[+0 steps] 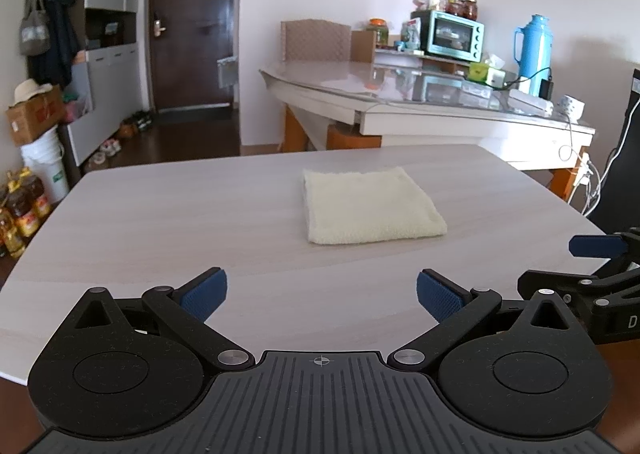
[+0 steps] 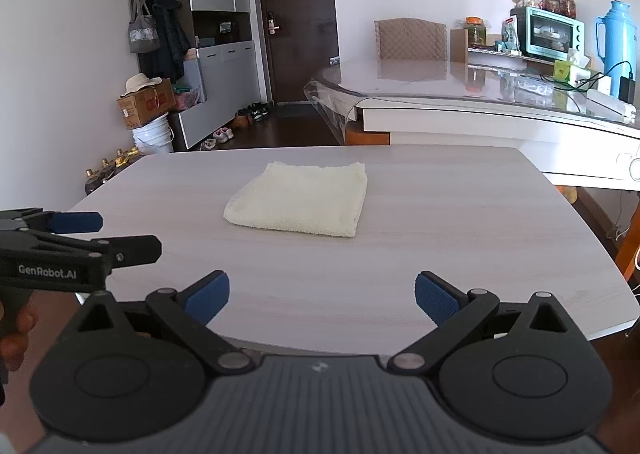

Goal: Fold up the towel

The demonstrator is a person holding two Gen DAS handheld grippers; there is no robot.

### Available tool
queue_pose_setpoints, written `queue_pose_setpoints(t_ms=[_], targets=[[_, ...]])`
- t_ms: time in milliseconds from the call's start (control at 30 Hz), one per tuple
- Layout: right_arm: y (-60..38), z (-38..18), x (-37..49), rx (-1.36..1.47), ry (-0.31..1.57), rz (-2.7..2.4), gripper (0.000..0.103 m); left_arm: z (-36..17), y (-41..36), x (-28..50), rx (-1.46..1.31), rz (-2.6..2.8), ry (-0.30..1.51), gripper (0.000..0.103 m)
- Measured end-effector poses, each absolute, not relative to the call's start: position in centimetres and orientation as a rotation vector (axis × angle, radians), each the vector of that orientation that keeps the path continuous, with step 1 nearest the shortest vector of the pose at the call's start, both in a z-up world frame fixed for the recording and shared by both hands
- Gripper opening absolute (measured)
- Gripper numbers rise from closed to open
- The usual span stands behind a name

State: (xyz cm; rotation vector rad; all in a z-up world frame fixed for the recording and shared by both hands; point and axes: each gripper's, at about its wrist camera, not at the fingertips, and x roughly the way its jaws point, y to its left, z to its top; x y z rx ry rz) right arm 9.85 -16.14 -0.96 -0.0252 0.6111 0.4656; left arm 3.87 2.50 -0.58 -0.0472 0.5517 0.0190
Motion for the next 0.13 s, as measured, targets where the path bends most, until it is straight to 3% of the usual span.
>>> queue_pose_setpoints(t_ms=[133], targets=[[-16.18, -1.02, 10.02, -0.024, 0.607, 0.460, 0.101, -0.59, 2.48, 3.71, -0.059, 0.008, 0.531, 0.103]])
